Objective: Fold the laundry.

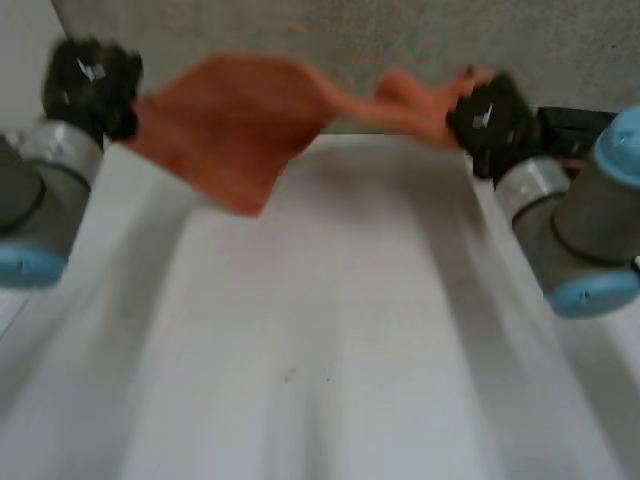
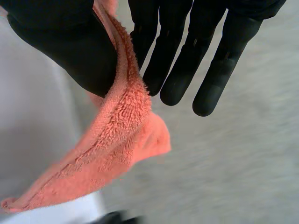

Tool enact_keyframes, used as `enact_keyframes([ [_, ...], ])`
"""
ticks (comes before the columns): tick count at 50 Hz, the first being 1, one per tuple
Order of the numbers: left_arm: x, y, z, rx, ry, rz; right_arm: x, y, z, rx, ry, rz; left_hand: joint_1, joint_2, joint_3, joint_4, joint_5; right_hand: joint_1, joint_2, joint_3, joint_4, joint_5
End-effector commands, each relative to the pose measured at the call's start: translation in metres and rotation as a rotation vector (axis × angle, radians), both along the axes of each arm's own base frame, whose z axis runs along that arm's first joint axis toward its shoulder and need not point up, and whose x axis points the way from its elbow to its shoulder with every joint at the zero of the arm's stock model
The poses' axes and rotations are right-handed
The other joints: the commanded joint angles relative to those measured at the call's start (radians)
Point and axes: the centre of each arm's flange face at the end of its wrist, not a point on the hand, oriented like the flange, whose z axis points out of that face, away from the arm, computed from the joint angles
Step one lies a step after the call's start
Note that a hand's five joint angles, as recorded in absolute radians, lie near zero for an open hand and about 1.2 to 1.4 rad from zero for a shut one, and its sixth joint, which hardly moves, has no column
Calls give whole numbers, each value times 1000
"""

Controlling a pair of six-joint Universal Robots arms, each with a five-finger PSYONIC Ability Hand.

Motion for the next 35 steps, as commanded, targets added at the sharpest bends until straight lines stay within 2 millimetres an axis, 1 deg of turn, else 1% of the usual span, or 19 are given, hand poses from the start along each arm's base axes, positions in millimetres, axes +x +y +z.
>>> enact_keyframes([
  [1,3,23,-57,135,-66,-37,0,8,-68,277,-52,66,261,201,204,195,242,317,230,213,200,226],
  [2,6,25,-64,159,-70,-32,0,9,-77,337,-92,68,261,201,204,195,242,317,230,213,200,226],
  [4,9,27,-71,182,-74,-27,-1,11,-85,401,-132,69,261,201,204,195,242,317,230,213,200,226],
  [6,12,29,-77,201,-77,-20,-4,12,-90,489,-199,57,261,201,204,195,242,317,230,213,200,226],
  [9,14,30,-78,205,-78,-17,-17,6,-92,569,-284,14,261,201,204,195,242,317,230,213,200,226],
  [10,15,30,-77,205,-77,-13,-27,1,-93,612,-341,-16,261,201,204,195,242,214,127,110,97,122],
  [12,16,30,-75,200,-76,-11,-36,-4,-94,644,-390,-49,261,201,204,195,242,8,-79,-96,-109,-84],
  [14,17,30,-72,192,-73,-11,-45,-10,-96,680,-436,-81,261,201,204,195,242,-112,-200,-216,-230,-204],
  [16,17,30,-71,188,-71,-10,-49,-12,-100,703,-439,-101,261,201,204,195,242,-154,-241,-258,-271,-246],
  [19,17,30,-70,185,-70,-10,-65,-19,-110,759,-447,-170,261,201,204,195,242,-268,-356,-372,-386,-360],
  [23,18,29,-68,181,-69,-8,-76,-19,-119,838,-458,-219,261,201,204,195,242,-307,-394,-411,-424,-398],
  [25,18,29,-68,179,-69,-6,-79,-19,-120,864,-480,-235,261,201,204,195,242,-307,-394,-411,-424,-399],
  [29,18,29,-66,177,-68,-5,-82,-20,-120,908,-570,-252,261,201,204,195,242,-257,-344,-361,-374,-349],
  [31,19,29,-64,171,-65,-2,-81,-19,-121,937,-625,-244,261,201,204,195,242,-6,-93,-110,-123,-97],
  [33,20,30,-60,164,-63,1,-79,-19,-120,949,-648,-228,261,201,204,195,242,316,229,212,199,224],
  [35,20,34,-54,154,-60,1,-76,-18,-115,952,-658,-194,261,201,204,195,242,317,230,213,200,226],
])
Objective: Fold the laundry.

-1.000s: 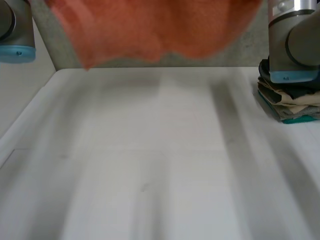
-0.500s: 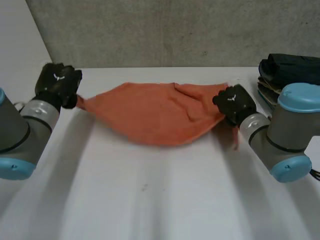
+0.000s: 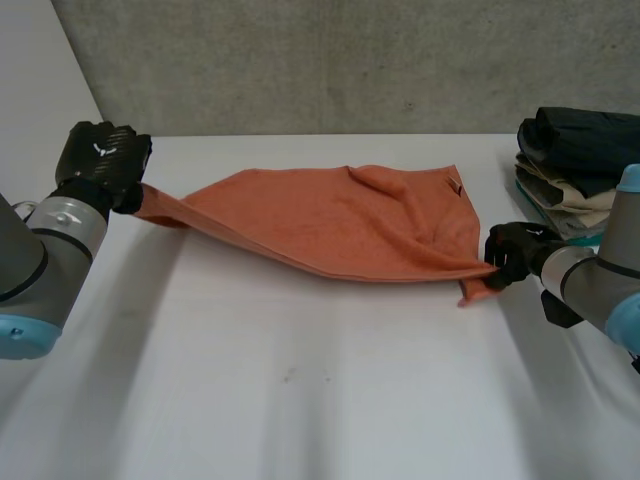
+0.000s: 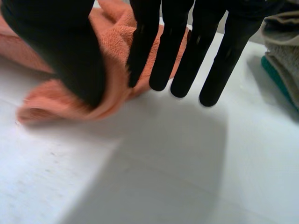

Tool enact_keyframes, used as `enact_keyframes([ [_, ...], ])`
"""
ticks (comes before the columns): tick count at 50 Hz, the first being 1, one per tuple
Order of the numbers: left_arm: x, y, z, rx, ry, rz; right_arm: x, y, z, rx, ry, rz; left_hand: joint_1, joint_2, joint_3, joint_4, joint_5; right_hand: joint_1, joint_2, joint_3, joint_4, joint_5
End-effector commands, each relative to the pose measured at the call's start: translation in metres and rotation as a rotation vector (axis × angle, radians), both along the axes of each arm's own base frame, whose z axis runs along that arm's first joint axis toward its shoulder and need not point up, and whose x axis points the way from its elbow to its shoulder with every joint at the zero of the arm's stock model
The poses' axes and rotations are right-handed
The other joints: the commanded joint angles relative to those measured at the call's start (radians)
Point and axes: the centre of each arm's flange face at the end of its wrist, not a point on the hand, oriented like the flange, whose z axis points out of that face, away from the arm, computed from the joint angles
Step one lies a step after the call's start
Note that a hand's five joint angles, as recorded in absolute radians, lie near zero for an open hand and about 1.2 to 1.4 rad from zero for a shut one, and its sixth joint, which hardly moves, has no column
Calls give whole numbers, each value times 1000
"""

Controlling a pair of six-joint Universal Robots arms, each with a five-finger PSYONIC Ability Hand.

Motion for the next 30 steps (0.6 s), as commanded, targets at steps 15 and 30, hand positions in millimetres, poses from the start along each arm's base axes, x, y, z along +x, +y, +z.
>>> enact_keyframes([
  [15,17,73,135,-217,37,15,-23,64,197,-516,366,131,261,200,204,195,242,425,414,420,420,423],
  [30,37,57,93,101,-92,87,-10,92,201,-472,671,246,261,200,204,195,242,425,414,420,420,423],
])
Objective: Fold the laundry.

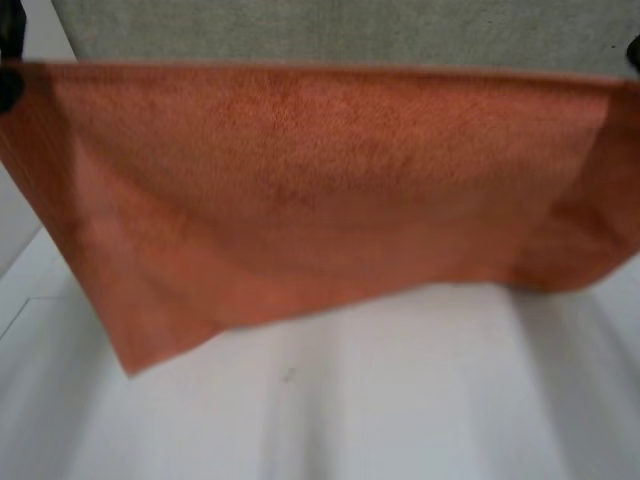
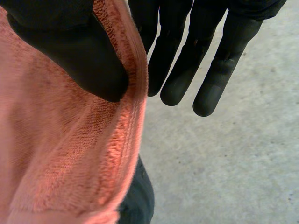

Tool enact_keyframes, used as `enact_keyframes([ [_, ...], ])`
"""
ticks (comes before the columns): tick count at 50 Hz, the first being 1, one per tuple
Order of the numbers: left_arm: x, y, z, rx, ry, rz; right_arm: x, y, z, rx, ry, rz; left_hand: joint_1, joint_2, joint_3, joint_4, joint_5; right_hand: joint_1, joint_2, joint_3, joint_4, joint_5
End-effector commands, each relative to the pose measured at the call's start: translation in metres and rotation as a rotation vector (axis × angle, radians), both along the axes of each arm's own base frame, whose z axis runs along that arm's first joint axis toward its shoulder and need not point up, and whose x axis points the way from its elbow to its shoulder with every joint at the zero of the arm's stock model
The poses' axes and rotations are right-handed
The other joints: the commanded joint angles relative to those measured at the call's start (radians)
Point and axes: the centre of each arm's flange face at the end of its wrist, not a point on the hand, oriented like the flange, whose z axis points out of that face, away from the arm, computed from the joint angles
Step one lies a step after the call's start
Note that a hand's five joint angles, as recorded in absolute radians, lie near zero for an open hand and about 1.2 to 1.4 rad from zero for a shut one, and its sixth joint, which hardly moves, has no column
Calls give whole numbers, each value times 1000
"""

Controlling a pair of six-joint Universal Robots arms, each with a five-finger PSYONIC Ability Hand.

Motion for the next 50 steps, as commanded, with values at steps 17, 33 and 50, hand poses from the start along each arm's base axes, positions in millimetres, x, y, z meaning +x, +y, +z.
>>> enact_keyframes([
  [17,-31,-143,-135,331,-254,20,61,-121,-120,38,201,-17,261,200,204,195,242,285,222,214,202,234],
  [33,-35,-170,36,-477,28,145,92,-121,30,-843,-83,-32,261,200,204,195,242,285,222,214,202,234],
  [50,-33,-144,-151,93,-135,47,107,-131,-161,-293,103,160,261,200,204,195,242,285,222,214,202,234],
])
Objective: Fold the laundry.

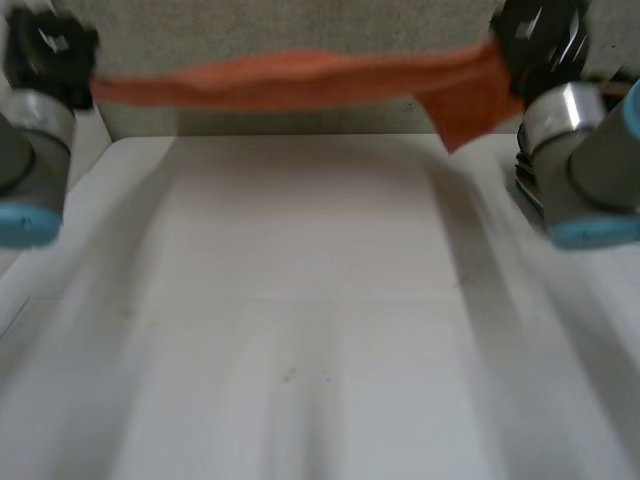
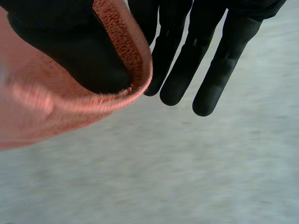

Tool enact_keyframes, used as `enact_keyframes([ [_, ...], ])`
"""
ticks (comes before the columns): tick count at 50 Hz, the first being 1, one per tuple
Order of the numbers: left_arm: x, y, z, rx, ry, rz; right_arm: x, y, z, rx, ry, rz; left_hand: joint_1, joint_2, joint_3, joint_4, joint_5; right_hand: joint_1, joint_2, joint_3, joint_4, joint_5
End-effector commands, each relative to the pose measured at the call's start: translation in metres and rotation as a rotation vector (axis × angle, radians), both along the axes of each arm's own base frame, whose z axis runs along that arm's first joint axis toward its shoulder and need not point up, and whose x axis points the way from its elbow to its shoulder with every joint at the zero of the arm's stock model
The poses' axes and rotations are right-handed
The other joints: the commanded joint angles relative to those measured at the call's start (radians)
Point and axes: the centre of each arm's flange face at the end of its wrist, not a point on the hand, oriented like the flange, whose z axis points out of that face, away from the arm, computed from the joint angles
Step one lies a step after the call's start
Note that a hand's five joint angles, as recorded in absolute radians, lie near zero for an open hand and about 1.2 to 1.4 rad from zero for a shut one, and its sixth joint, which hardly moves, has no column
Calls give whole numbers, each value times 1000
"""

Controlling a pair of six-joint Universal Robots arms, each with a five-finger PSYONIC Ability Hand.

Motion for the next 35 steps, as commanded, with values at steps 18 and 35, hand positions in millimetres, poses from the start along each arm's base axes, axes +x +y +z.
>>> enact_keyframes([
  [18,51,162,-110,667,-425,35,-38,114,-101,810,282,48,261,200,203,195,231,285,222,210,200,219],
  [35,58,158,-114,768,-549,-68,-50,123,-125,987,397,29,261,200,203,195,231,285,222,210,200,219],
])
